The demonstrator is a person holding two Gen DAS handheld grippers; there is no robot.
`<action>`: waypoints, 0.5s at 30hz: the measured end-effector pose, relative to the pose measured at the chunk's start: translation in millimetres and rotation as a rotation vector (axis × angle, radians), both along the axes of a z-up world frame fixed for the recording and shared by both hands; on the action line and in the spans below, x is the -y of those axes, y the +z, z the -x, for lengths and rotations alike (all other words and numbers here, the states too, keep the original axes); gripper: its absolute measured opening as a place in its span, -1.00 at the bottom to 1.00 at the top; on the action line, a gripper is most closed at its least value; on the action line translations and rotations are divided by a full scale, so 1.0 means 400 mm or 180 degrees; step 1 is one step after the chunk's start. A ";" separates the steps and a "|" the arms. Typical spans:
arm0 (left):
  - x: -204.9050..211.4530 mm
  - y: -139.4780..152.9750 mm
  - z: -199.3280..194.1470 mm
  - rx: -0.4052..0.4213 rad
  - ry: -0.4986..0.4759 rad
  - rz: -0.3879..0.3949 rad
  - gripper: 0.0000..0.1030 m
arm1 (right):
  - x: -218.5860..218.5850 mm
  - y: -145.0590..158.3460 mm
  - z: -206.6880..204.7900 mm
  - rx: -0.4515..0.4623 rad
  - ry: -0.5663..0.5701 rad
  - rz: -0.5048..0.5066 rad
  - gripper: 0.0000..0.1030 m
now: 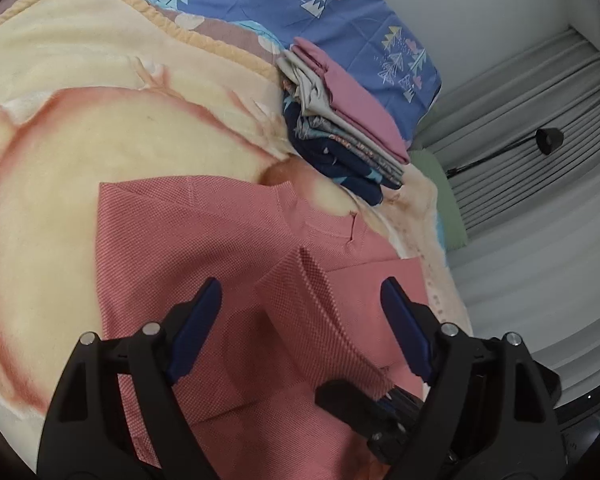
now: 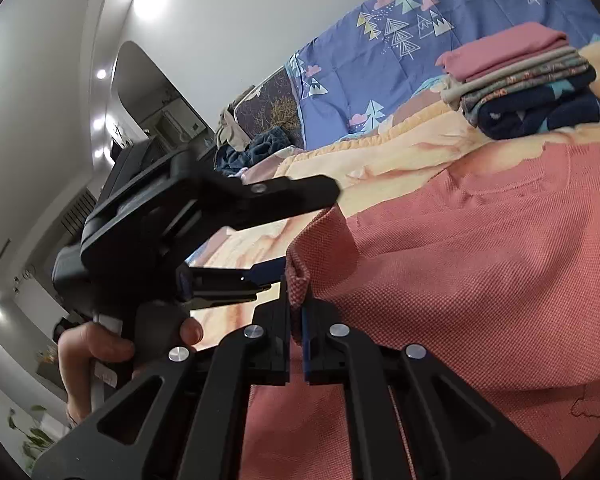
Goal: Fold small clothes
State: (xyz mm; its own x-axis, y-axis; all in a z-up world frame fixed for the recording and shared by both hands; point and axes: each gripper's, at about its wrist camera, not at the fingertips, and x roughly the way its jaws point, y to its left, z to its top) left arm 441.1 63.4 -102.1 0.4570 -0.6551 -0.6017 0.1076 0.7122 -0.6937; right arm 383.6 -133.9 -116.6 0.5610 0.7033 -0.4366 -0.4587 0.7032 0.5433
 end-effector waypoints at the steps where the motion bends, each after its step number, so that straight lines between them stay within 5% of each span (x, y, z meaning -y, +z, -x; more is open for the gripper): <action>1: 0.003 -0.010 -0.003 -0.0034 -0.0002 -0.0011 0.30 | -0.008 0.000 0.000 0.0041 -0.0001 0.0090 -0.92; 8: -0.005 -0.090 -0.011 -0.0194 -0.0088 0.0126 -0.86 | -0.071 -0.023 0.008 0.0161 0.0082 0.0634 -0.90; 15: -0.055 -0.088 -0.004 -0.0069 0.0048 0.0281 -0.93 | -0.072 -0.031 0.013 0.0090 0.0115 0.0595 -0.40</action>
State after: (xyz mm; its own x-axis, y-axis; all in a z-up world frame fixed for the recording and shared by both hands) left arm 442.7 85.4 -137.4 0.4547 -0.6992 -0.5518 0.0817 0.6496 -0.7558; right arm 378.6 -105.0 -129.0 0.5507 0.6314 -0.5460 -0.4987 0.7734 0.3914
